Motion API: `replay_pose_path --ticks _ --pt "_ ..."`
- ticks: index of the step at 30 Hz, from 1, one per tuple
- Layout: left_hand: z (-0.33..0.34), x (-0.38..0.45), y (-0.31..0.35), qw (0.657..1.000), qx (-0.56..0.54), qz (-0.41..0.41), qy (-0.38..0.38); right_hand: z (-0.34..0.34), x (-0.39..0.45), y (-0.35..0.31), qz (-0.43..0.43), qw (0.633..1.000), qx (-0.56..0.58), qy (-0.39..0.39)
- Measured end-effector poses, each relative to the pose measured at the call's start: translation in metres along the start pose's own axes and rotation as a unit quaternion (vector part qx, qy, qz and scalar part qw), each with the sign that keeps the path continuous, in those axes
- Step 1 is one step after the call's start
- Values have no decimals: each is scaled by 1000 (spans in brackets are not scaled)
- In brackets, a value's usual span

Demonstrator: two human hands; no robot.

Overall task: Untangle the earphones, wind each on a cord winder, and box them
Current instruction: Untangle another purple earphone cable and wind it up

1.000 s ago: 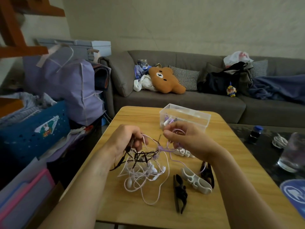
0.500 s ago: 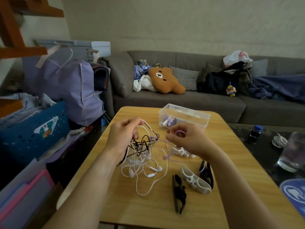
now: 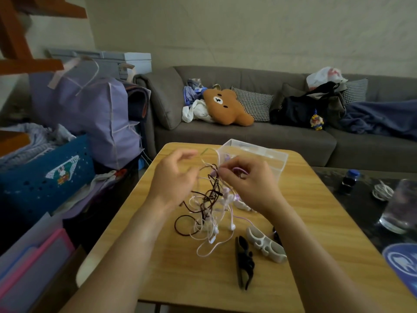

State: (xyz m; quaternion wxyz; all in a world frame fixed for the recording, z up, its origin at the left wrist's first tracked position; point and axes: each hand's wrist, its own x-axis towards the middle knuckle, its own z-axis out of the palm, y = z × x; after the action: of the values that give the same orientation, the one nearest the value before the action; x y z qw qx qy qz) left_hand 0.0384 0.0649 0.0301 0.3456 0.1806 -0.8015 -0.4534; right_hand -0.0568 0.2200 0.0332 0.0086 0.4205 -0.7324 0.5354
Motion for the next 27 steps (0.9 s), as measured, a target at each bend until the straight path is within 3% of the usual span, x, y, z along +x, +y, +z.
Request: replay_pose_path --ticks 3,5,9,14,18,27 --pt "5 -6 7 987 -65 64 -136 7 0 2 -5 1000 -7 26" --pt "8 -8 7 979 -100 54 -167 9 1 5 2 999 -5 51" --pt "11 -7 4 984 -109 48 -135 7 0 2 35 995 30 91" --pt "11 -4 -4 984 -98 29 -144 -2 0 -3 51 998 15 21" --pt "11 -4 -4 989 -110 -20 -101 -13 0 -2 87 995 -9 -50" --pt "4 6 -16 985 -106 -136 3 -24 3 8 149 981 -117 -51"
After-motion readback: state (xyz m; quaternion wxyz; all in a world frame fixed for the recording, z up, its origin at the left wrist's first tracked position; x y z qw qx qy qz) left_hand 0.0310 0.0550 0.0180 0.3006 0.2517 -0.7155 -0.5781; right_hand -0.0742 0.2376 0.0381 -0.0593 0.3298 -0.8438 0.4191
